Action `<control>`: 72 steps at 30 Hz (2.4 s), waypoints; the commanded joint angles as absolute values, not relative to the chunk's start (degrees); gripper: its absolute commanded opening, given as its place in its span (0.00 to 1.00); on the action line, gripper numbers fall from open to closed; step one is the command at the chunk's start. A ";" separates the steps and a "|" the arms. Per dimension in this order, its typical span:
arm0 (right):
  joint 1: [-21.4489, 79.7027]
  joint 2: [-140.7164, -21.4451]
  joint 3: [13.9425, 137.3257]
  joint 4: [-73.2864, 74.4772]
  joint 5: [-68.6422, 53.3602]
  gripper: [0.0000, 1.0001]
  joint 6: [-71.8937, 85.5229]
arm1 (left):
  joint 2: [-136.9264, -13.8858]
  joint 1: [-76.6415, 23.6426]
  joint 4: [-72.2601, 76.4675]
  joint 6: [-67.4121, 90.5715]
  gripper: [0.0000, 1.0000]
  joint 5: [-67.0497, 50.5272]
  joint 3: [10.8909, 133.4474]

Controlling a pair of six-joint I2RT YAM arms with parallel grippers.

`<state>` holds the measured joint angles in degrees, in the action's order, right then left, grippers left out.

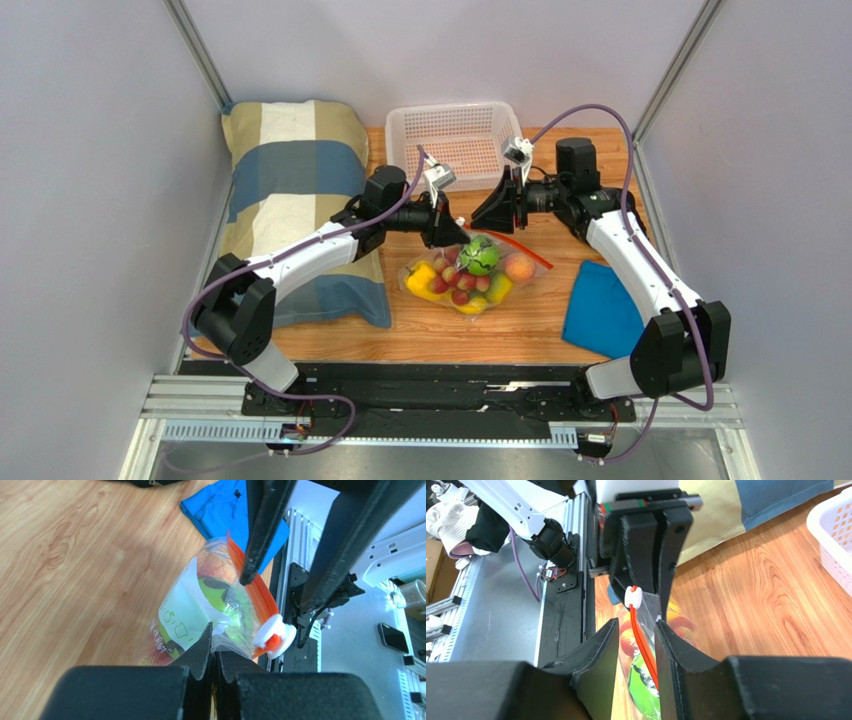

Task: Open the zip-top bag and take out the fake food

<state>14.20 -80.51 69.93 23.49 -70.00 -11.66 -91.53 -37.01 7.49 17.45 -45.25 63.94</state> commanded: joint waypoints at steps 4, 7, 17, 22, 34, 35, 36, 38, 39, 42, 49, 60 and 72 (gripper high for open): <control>15.99 -80.07 71.98 23.12 -69.08 0.47 -13.00 | -87.19 -36.91 8.00 18.10 0.00 -44.82 63.81; 17.05 -79.81 71.19 20.49 -68.38 0.52 -11.96 | -87.01 -37.00 5.99 18.37 0.00 -43.52 64.86; 20.21 -80.15 70.13 14.76 -63.11 0.52 -9.40 | -85.35 -37.18 3.69 18.72 0.00 -42.01 65.39; 20.39 -80.86 70.75 15.29 -62.49 0.33 -10.98 | -84.02 -37.26 3.87 19.07 0.00 -41.75 65.04; 20.30 -75.95 66.19 20.30 -58.28 0.00 -14.94 | -81.48 -37.18 4.84 19.08 0.00 -38.85 62.49; 20.04 -75.07 65.31 20.22 -57.92 0.00 -14.85 | -80.95 -37.26 4.75 18.81 0.00 -39.02 61.88; 19.87 -74.01 63.56 20.04 -58.01 0.00 -14.77 | -80.51 -37.27 4.57 18.55 0.00 -38.94 61.53; 19.34 -73.30 62.23 19.95 -57.48 0.00 -13.81 | -79.64 -37.26 4.92 18.54 0.00 -39.20 60.56; 19.16 -72.78 60.92 19.52 -57.31 0.00 -13.45 | -79.28 -37.27 5.01 18.72 0.00 -39.20 60.38; 18.90 -71.72 60.12 17.49 -57.48 0.00 -11.78 | -79.10 -37.18 4.66 18.81 0.00 -40.87 60.47; 18.81 -72.07 62.40 17.40 -59.67 0.00 -9.67 | -79.98 -37.53 2.82 17.58 0.39 -44.38 63.89; 18.72 -73.12 64.07 12.92 -63.28 0.00 -2.99 | -86.74 -39.20 6.67 16.69 0.52 -48.42 64.78; 18.81 -73.22 63.02 15.55 -61.18 0.00 -4.03 | -84.04 -37.45 22.92 28.71 0.00 -42.38 59.26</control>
